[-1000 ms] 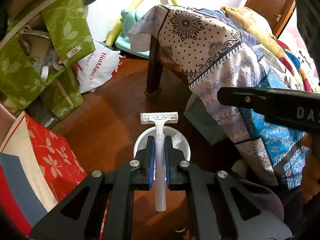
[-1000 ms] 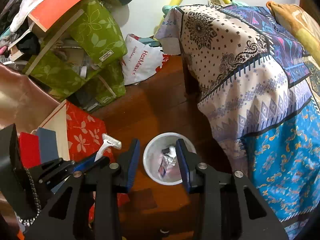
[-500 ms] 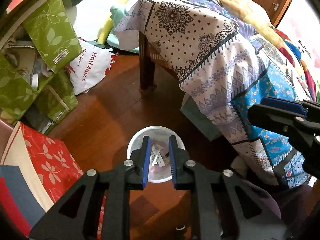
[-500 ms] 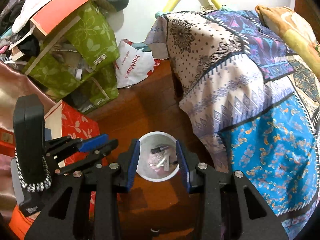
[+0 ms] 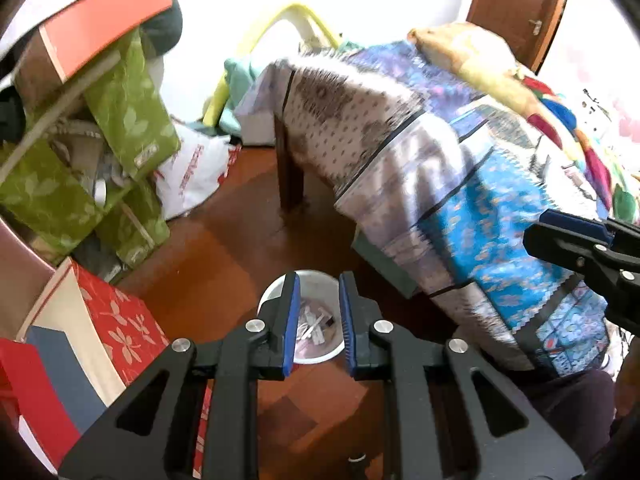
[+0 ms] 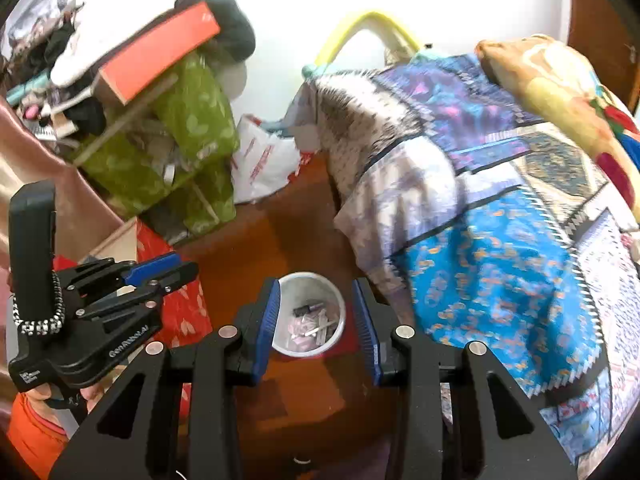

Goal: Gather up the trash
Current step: 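Move both open tools back toward the items on the bed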

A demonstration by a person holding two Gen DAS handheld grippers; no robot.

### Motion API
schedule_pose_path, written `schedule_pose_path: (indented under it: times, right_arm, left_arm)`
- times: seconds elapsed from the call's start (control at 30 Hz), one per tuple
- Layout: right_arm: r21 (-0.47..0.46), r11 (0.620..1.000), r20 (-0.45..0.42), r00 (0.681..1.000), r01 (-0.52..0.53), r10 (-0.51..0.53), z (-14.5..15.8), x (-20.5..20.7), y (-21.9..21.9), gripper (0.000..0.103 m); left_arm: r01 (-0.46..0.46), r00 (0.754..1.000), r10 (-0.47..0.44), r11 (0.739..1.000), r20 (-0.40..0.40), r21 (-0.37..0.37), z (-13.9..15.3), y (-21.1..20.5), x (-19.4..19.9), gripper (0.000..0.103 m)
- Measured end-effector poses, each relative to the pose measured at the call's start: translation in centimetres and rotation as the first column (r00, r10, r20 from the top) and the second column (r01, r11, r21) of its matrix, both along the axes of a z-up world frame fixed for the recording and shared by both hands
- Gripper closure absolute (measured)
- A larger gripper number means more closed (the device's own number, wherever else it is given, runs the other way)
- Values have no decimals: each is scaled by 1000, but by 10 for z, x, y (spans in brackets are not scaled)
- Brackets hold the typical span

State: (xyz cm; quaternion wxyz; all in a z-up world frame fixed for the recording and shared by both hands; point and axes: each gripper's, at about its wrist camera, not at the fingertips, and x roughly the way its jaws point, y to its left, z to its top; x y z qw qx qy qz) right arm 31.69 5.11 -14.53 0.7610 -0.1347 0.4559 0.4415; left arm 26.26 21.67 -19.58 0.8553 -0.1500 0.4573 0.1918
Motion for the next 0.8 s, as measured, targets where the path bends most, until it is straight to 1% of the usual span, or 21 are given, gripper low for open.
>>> schedule_pose_path:
  times: [0.07, 0.13, 0.17, 0.27, 0.43, 0.53, 0.63, 0.8]
  right_arm:
    - [21, 1000, 16, 1000, 21, -21, 9, 1, -15, 69]
    - [46, 998, 37, 998, 49, -51, 21, 3, -33, 69]
    - [54, 997, 46, 997, 61, -63, 25, 4, -40, 69]
    - [76, 992, 69, 991, 106, -111, 38, 9, -66, 69]
    - [104, 975, 90, 974, 196, -206, 50, 23, -115, 69]
    - [108, 962, 99, 961, 250, -260, 54, 35, -144, 69]
    - [103, 943, 111, 939, 315, -326, 55, 51, -179, 69]
    - [86, 908, 116, 901, 411, -419, 50, 79, -230, 69]
  left_arm:
    - [12, 1000, -12, 1000, 25, 15, 14, -11, 0, 78]
    - [24, 998, -26, 999, 58, 41, 30, -27, 2, 67]
    - [29, 997, -33, 998, 70, 50, 36, -33, 4, 66]
    - [52, 993, -59, 996, 104, 72, 54, -57, 15, 64]
    - [111, 984, -119, 992, 136, 63, 75, -93, 41, 61]
    - [156, 976, -162, 986, 149, 53, 81, -116, 61, 59]
    - [198, 967, -204, 979, 150, 53, 85, -141, 85, 59]
    - [266, 952, -270, 963, 142, 47, 82, -180, 126, 54]
